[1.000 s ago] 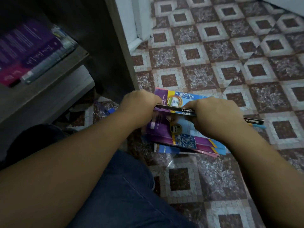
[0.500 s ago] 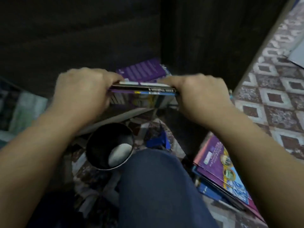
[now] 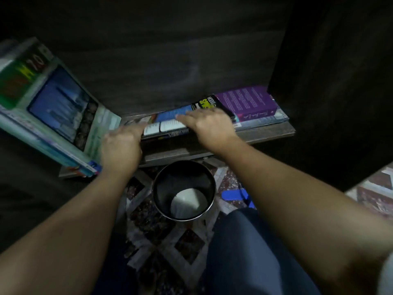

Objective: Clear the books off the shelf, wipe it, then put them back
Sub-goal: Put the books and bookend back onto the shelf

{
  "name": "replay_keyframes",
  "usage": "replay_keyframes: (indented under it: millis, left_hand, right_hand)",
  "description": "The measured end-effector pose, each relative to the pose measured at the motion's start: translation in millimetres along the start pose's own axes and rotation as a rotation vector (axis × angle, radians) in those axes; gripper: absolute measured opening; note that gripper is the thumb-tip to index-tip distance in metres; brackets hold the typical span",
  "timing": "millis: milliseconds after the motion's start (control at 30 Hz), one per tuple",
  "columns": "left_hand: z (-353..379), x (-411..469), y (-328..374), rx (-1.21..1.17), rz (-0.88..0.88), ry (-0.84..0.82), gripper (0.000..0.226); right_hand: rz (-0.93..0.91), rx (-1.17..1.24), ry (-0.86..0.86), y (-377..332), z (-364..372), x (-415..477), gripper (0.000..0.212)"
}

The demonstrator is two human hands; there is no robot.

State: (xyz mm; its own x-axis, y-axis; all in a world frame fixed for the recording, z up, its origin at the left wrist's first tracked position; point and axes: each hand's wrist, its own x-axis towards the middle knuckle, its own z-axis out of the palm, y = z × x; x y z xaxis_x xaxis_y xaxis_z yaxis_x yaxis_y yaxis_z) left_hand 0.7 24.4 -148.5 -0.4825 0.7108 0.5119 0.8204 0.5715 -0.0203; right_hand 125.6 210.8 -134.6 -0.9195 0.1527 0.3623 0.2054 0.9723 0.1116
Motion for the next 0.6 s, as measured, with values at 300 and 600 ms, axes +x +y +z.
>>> replay_keyframes:
  millis: [300,600]
  left_hand:
    - [38.1,-6.8,-19.3,0.036,-0.041,-0.664,0.091]
    - [38.3,2.5,-9.7,0.008,-0.206,-0.752,0.100]
  right_hand:
    - [0.041,0.207,-0.578,6.8,56.0,-6.5,0.080]
    - [0.013,0.250,-0.558,4.1,63.0,-13.6,0.082]
